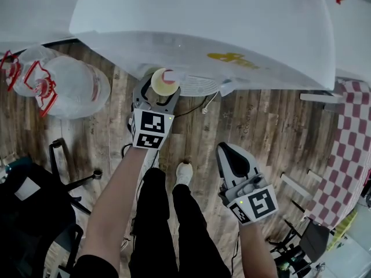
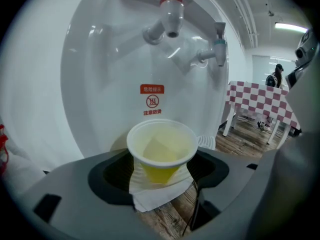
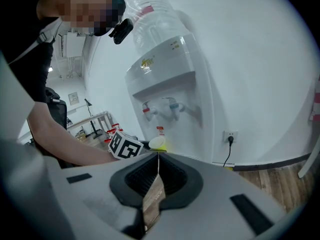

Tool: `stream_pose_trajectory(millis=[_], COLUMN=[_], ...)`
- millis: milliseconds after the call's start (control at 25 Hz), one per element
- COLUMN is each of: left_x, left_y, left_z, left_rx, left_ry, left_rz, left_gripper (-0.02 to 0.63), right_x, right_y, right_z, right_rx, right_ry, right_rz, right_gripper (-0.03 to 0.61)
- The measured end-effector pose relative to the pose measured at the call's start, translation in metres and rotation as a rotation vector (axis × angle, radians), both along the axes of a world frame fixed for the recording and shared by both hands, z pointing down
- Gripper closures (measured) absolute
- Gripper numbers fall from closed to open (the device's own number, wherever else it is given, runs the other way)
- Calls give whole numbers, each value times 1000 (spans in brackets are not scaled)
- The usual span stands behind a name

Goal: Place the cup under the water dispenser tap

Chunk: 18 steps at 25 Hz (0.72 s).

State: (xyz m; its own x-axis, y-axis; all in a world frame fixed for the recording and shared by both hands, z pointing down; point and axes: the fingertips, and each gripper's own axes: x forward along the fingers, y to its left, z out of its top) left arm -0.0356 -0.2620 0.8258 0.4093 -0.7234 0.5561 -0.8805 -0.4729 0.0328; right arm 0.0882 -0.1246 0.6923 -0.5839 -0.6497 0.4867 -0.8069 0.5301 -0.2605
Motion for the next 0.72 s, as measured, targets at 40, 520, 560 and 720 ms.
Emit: stream_pose_trajectory(millis=[40, 520, 560, 720], left_x=[0, -9, -11, -18], left_y=[0, 20, 22, 37], left_z=[0, 8, 8, -3], left_rx=[-2, -61, -66, -93], left_ry=[1, -12, -13, -13], left_rz=[1, -23, -31, -56], left_gripper=[288, 254, 253, 255], right_x=[0, -7, -8, -13], right_y=[1, 3, 4, 6], right_z=[1, -3, -5, -19], right_rx=[-2, 0, 1, 14], right_ry=[0, 0, 1, -6], right_rz=[0, -21, -26, -48], right_gripper=[555, 555, 555, 555])
